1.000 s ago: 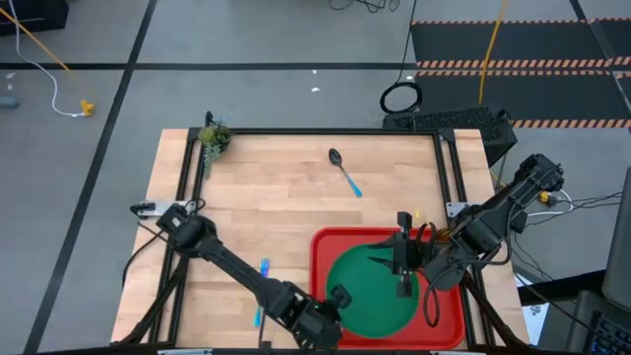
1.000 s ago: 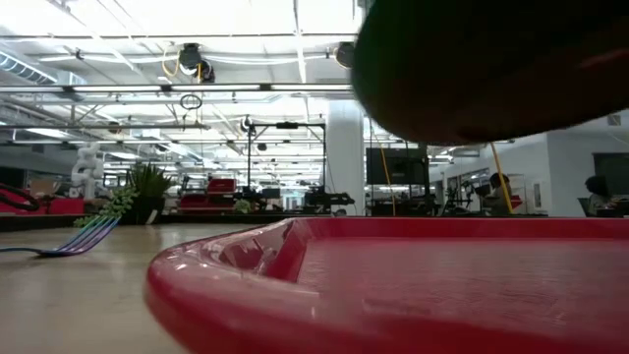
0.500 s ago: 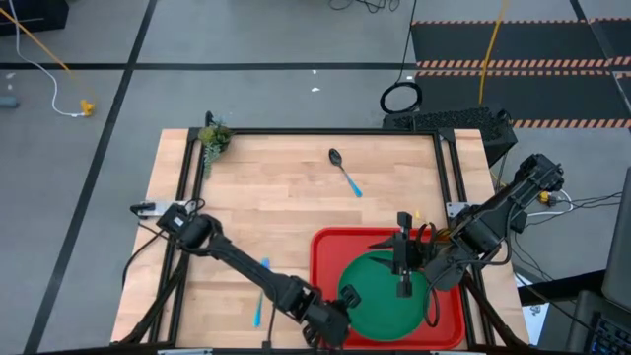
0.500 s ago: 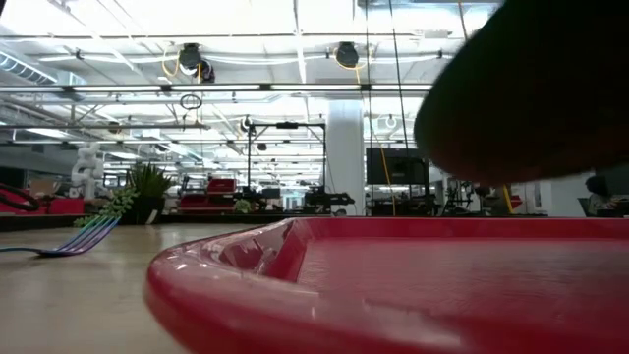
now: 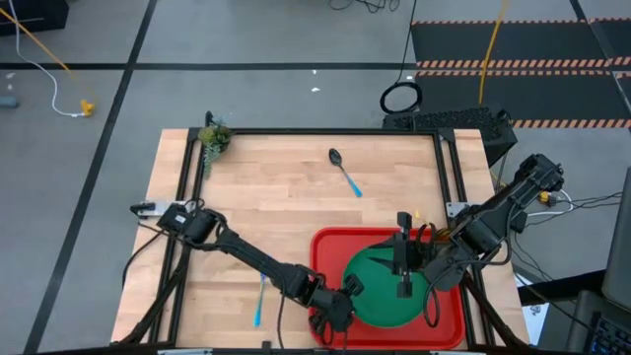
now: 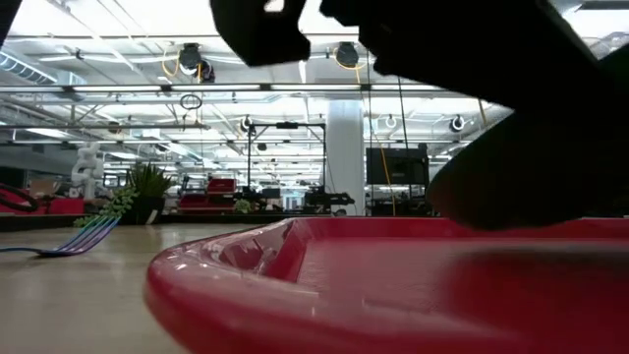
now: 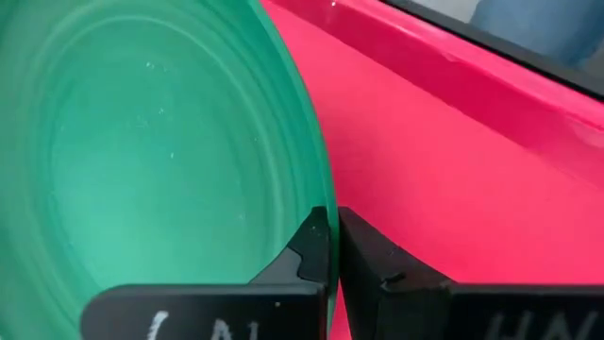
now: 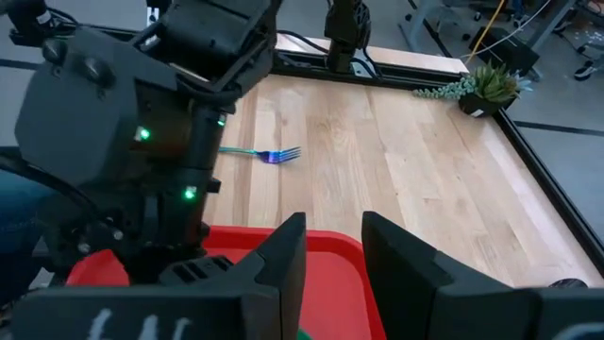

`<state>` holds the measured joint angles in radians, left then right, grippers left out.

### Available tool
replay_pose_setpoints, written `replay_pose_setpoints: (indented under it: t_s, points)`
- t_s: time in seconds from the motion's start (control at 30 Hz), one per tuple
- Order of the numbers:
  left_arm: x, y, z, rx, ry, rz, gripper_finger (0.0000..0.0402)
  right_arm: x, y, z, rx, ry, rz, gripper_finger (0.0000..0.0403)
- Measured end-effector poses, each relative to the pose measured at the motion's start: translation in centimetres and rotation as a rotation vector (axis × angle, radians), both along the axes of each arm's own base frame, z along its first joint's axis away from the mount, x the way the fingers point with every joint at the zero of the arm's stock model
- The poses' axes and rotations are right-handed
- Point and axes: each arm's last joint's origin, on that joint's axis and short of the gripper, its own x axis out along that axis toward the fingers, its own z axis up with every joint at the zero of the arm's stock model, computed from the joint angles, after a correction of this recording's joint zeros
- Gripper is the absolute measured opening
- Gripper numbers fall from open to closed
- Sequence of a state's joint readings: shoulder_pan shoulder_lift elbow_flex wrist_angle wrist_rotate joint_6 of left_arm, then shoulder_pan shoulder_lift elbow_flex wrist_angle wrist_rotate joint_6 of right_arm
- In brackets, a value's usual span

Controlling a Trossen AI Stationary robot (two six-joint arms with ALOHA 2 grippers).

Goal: Pick and place plate/cup/fork/spoon on tray
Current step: Put the green plate on the red tray to the bottom left of the green cup

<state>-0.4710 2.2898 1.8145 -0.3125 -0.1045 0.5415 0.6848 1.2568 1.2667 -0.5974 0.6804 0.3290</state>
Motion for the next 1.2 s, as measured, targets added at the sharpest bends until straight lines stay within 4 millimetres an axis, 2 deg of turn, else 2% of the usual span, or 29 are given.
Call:
replay_pose_setpoints:
  t_s: [0.27, 0.6, 1.2]
  points:
    - [0.2, 0.0, 0.2, 0.008, -0.029, -0.024, 0.0025, 0.0, 0.1, 0.0, 0.000, 0.000, 0.004, 0.0100]
    - [0.2, 1.3, -1.1, 0.022, 0.003, 0.006, 0.0029, 0.0, 0.1, 0.0, 0.009, -0.003, 0.001, 0.0100]
    - [0.3, 0.5, -0.7, -0.051, -0.033, -0.018, 0.0031, 0.1, 0.3, 0.3, 0.030, -0.037, 0.005, 0.0100]
